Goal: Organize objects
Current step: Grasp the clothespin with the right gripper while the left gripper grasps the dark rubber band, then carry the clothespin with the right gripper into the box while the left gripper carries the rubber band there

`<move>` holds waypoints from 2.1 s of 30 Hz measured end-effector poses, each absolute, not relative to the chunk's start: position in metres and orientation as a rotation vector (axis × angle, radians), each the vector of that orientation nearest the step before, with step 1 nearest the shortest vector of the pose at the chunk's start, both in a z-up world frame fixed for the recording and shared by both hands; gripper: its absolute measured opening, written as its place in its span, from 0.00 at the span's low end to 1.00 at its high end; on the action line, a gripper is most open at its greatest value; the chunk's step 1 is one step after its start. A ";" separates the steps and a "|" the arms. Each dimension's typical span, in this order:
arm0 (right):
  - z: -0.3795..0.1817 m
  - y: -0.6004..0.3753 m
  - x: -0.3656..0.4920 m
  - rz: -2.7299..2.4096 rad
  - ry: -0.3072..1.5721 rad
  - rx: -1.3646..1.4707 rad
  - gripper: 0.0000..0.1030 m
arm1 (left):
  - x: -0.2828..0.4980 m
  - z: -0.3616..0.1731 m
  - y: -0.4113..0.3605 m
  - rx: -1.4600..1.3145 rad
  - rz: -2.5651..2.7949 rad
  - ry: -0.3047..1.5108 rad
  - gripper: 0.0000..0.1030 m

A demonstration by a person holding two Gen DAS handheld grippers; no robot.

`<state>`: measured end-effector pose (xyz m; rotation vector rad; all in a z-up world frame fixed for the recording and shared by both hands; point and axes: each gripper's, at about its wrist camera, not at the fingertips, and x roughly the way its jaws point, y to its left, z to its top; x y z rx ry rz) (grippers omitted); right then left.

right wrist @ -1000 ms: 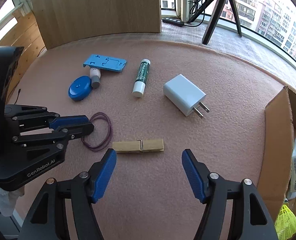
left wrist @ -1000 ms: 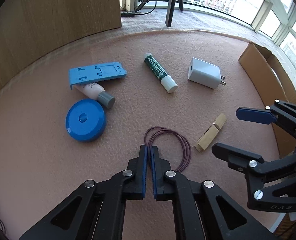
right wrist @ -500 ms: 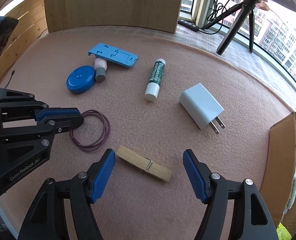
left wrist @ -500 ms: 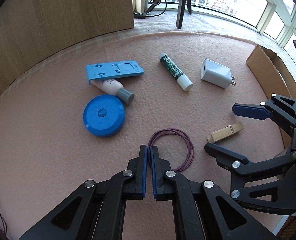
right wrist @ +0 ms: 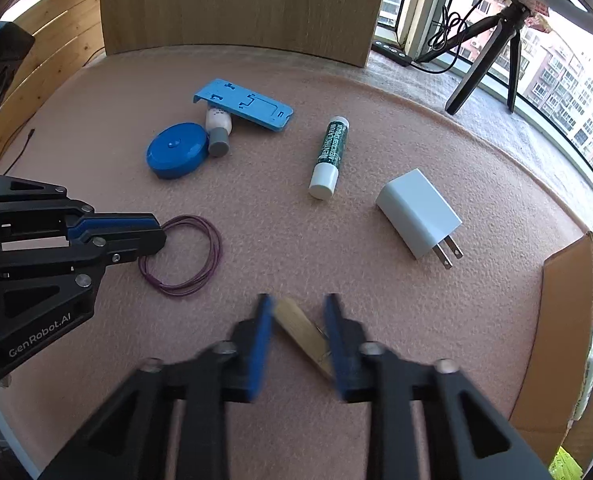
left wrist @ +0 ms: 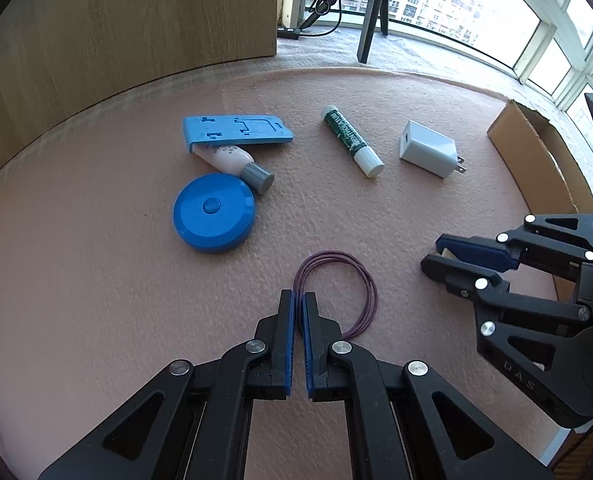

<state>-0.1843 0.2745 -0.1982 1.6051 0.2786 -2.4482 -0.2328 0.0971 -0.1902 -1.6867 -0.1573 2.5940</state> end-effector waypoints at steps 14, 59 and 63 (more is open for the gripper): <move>-0.166 0.318 -0.162 -2.446 -0.093 1.560 0.10 | -0.210 -0.153 0.104 -1.565 2.625 -0.202 0.03; -0.092 0.549 -0.043 -2.936 -0.318 1.493 0.44 | -0.292 -0.063 0.373 -1.206 2.440 0.039 0.20; -0.093 0.544 -0.046 -2.910 -0.347 1.486 0.44 | -0.283 -0.064 0.353 -1.222 2.469 0.019 0.20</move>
